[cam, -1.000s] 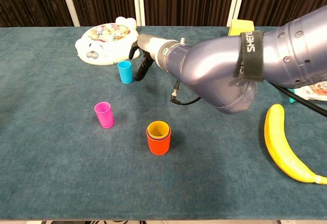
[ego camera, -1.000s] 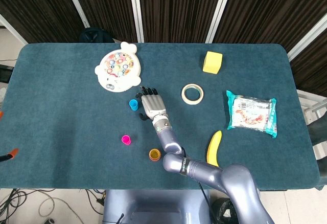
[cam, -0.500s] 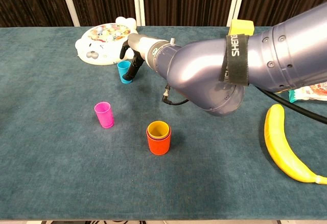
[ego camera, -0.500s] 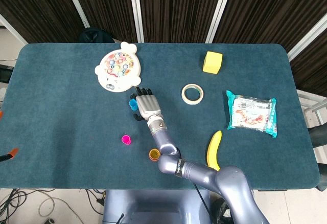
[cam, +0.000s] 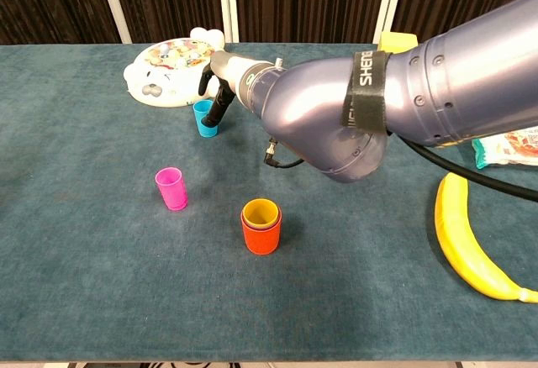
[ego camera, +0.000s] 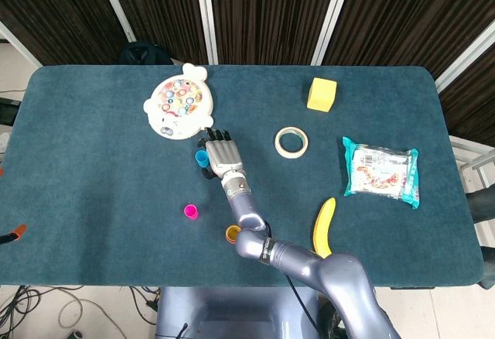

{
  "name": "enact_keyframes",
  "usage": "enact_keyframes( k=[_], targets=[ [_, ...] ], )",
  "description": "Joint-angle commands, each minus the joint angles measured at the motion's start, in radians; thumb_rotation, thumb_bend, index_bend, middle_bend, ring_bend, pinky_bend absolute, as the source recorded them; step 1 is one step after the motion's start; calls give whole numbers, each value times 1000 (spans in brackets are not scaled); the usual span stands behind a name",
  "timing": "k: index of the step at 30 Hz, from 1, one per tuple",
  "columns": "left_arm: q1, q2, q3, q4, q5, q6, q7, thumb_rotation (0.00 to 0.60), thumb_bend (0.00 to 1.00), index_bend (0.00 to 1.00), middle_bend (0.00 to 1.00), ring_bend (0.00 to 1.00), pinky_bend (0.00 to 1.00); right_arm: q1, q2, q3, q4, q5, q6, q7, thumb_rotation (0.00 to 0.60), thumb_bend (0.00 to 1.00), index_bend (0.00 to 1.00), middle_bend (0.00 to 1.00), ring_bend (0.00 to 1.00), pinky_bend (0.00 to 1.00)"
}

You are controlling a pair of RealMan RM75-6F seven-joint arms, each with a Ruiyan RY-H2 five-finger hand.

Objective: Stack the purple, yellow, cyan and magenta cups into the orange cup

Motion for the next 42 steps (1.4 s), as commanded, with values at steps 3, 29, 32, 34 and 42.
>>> enact_keyframes(
  k=[3, 29, 32, 34, 42],
  targets=[
    [0, 0, 0, 0, 1, 0, -1, 600, 0, 0, 0, 0, 50, 16, -14, 15, 31, 7, -11, -2, 600, 406, 327, 0, 16, 47],
    [2, 0, -3, -2, -3, 4, -3, 600, 0, 0, 0, 0, 50, 73, -64, 66, 159, -4, -72, 27, 600, 406, 386, 0, 24, 61],
    [1, 0, -2, -2, -2, 3, -2, 600, 0, 0, 0, 0, 51, 76, -69, 70, 170, -6, -78, 30, 600, 406, 398, 0, 26, 61],
    [2, 0, -2, -2, -2, 5, -2, 600, 0, 0, 0, 0, 50, 79, -71, 74, 178, -6, -82, 33, 600, 405, 404, 0, 26, 61],
    [1, -1, -2, -2, -3, 3, 1, 600, 0, 0, 0, 0, 50, 85, -75, 82, 198, -13, -95, 41, 600, 405, 416, 0, 29, 61]
  ],
)
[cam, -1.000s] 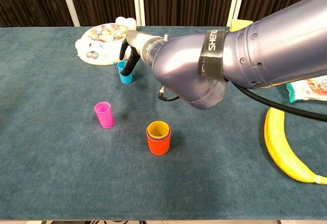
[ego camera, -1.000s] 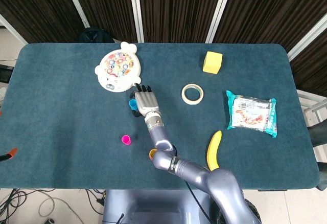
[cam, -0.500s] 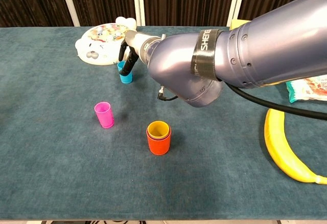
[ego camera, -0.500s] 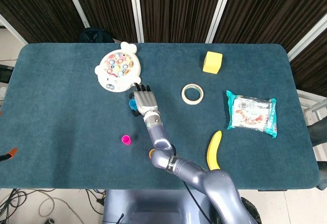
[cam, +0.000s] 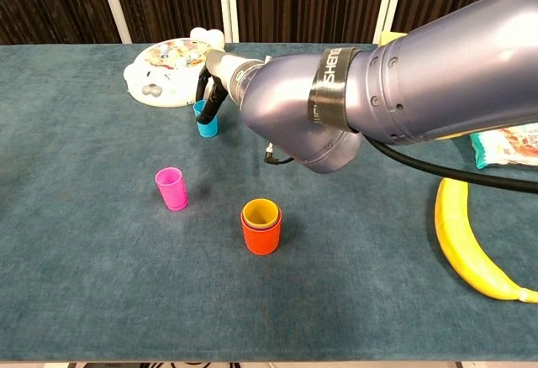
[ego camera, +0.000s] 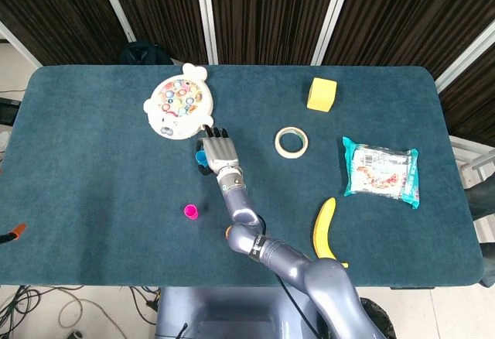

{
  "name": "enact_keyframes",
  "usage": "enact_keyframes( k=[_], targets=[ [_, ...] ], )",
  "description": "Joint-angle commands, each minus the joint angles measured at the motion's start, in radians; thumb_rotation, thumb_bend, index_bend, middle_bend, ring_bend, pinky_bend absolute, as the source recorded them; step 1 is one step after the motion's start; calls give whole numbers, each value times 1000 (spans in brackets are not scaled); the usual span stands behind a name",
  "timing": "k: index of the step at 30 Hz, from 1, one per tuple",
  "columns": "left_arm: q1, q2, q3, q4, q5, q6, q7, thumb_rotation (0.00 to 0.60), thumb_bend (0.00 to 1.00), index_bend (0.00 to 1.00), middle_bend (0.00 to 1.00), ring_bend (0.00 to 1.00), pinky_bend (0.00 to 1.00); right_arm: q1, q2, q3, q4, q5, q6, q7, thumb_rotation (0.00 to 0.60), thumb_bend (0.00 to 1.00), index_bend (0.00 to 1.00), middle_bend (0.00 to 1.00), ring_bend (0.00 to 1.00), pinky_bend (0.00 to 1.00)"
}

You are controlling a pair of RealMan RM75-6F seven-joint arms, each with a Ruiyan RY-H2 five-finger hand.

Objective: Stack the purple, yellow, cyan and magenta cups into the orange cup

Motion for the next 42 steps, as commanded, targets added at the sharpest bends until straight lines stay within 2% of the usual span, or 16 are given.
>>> enact_keyframes(
  k=[1, 19, 24, 27, 31, 34, 40, 42],
  targets=[
    [-1, -1, 1, 0, 1, -1, 1, 600, 0, 0, 0, 0, 50, 2, -1, 3, 6, -1, -4, 2, 600, 405, 417, 0, 29, 61],
    [-1, -2, 2, 0, 3, -2, 3, 600, 0, 0, 0, 0, 50, 0, 7, 7, 16, -28, -33, 36, 600, 405, 507, 0, 45, 79],
    [-2, -2, 2, 2, 3, -3, 3, 600, 0, 0, 0, 0, 50, -17, 31, 2, -32, -53, -7, 54, 600, 405, 507, 0, 45, 78],
    [-1, -2, -1, 3, 1, 2, 5, 600, 0, 0, 0, 0, 51, -49, 69, -9, -105, -74, 27, 56, 600, 405, 507, 0, 46, 79],
    [0, -3, 1, 2, 2, 5, 12, 600, 0, 0, 0, 0, 51, -148, 179, -45, -319, -103, 85, 40, 600, 405, 507, 0, 45, 80],
    [2, -4, 3, -3, 8, 10, 20, 600, 0, 0, 0, 0, 51, -253, 306, -94, -569, -124, 147, 7, 600, 405, 507, 0, 47, 87],
    [6, -9, 7, -11, 18, 25, 38, 600, 0, 0, 0, 0, 50, -423, 558, -179, -1019, -178, 240, -22, 600, 405, 507, 0, 51, 253],
    [7, -11, 7, -12, 19, 28, 44, 600, 0, 0, 0, 0, 51, -463, 624, -195, -1126, -195, 256, -14, 600, 405, 507, 0, 51, 303]
  ],
)
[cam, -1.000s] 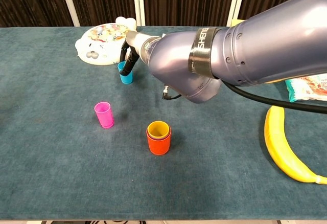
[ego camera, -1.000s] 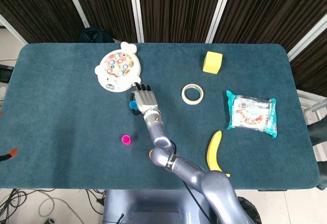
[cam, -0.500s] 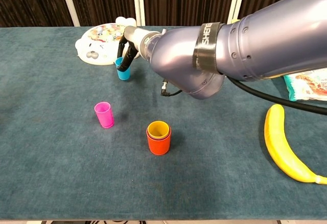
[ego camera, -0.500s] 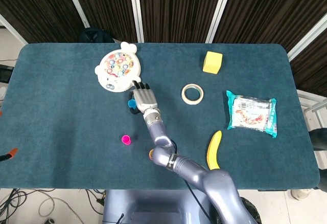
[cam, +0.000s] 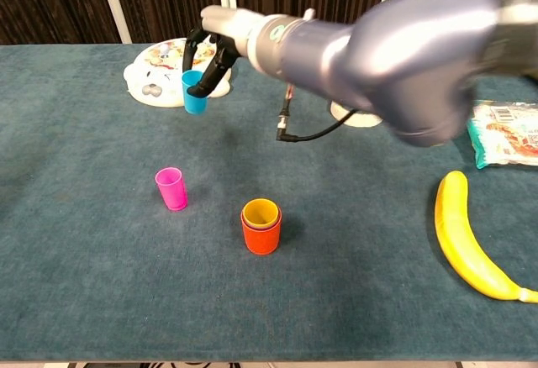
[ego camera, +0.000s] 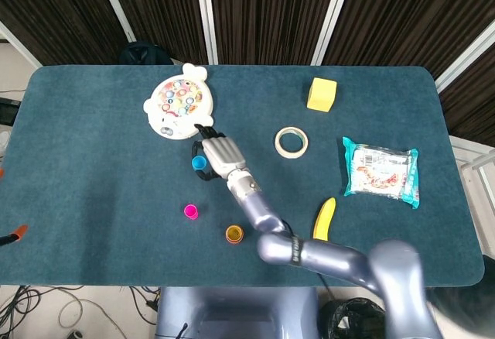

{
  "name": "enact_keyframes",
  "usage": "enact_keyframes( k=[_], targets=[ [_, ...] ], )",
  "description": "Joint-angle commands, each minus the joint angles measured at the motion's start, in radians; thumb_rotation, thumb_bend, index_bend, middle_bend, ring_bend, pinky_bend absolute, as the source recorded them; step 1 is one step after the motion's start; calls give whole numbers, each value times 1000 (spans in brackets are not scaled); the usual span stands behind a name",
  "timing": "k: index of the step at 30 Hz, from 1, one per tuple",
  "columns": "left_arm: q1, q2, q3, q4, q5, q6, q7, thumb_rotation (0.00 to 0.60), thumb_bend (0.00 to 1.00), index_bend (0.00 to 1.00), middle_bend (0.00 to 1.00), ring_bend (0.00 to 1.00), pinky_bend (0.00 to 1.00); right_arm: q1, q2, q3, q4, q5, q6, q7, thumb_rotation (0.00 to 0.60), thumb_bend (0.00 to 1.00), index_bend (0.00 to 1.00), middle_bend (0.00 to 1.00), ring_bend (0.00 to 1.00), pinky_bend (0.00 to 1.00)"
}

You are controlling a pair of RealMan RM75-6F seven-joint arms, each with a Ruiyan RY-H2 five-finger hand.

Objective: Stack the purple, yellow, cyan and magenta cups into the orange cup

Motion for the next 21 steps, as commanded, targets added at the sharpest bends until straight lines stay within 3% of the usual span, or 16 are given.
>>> enact_keyframes(
  k=[1, 4, 9, 21],
  targets=[
    [1, -2, 0, -1, 1, 3, 5, 600, 0, 0, 0, 0, 51, -192, 276, -96, -403, -73, 103, -19, 600, 405, 507, 0, 51, 331],
    [1, -4, 1, -2, 2, 5, 10, 600, 0, 0, 0, 0, 51, -237, 362, -128, -525, -108, 103, -3, 600, 404, 507, 0, 51, 398],
    [1, -7, 3, -2, 7, 5, 17, 600, 0, 0, 0, 0, 51, -280, 449, -166, -633, -153, 91, 33, 600, 406, 509, 0, 51, 489],
    [-1, -14, 5, 2, 7, 3, 29, 600, 0, 0, 0, 0, 51, -366, 534, -253, -729, -297, 101, 141, 600, 405, 519, 0, 52, 646]
  ],
)
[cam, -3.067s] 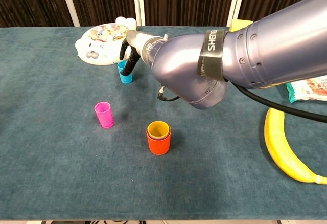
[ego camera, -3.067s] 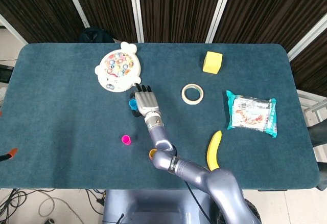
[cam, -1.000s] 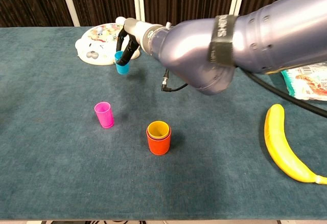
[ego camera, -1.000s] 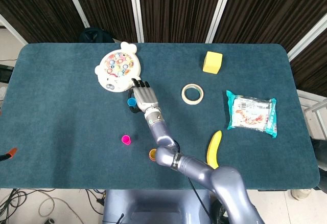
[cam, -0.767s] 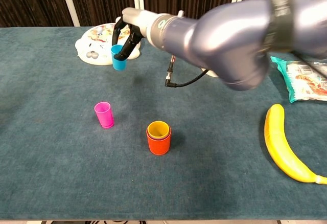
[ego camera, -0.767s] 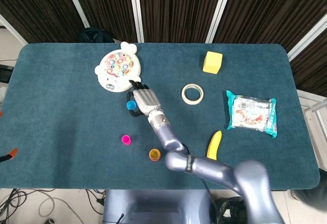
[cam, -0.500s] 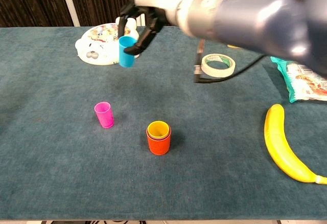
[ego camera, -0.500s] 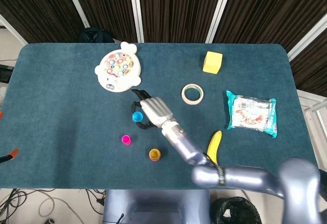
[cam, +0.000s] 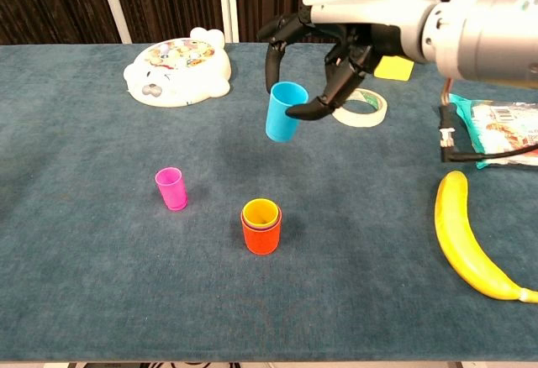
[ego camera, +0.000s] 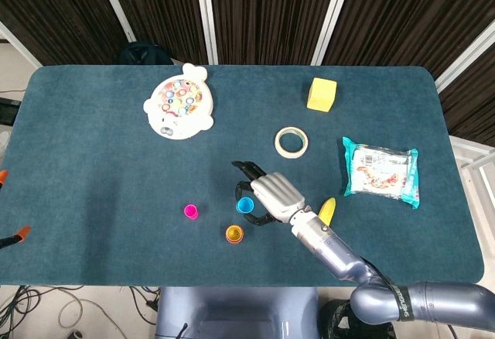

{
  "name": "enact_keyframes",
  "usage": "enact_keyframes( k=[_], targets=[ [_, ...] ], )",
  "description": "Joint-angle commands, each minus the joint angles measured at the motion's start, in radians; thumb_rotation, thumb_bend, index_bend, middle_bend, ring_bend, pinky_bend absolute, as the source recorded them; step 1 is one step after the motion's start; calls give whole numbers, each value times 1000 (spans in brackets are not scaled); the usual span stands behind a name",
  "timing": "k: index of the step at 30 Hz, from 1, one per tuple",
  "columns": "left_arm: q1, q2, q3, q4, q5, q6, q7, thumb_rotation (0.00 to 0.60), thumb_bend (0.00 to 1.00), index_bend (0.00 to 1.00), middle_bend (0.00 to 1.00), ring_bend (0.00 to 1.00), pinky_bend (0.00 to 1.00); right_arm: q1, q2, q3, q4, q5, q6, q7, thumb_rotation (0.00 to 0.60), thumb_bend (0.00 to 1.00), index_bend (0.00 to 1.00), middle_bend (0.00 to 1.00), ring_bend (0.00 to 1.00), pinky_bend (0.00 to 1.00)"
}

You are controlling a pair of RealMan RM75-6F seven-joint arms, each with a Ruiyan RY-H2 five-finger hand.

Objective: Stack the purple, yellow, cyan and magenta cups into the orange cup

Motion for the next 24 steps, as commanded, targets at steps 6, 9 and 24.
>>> enact_keyframes(
  k=[6, 9, 24],
  targets=[
    [-3, -7, 6, -1, 5, -6, 13, 600, 0, 0, 0, 0, 51, -54, 8, -59, -2, -114, 21, 77, 600, 405, 519, 0, 52, 709],
    [-3, -8, 6, 0, 6, -5, 15, 600, 0, 0, 0, 0, 51, -58, -13, -74, 23, -139, 38, 75, 600, 405, 519, 0, 52, 735],
    [-4, -10, 6, 3, 5, -8, 17, 600, 0, 0, 0, 0, 51, -65, -89, -118, 68, -176, 75, 55, 600, 406, 519, 0, 52, 831]
  ],
)
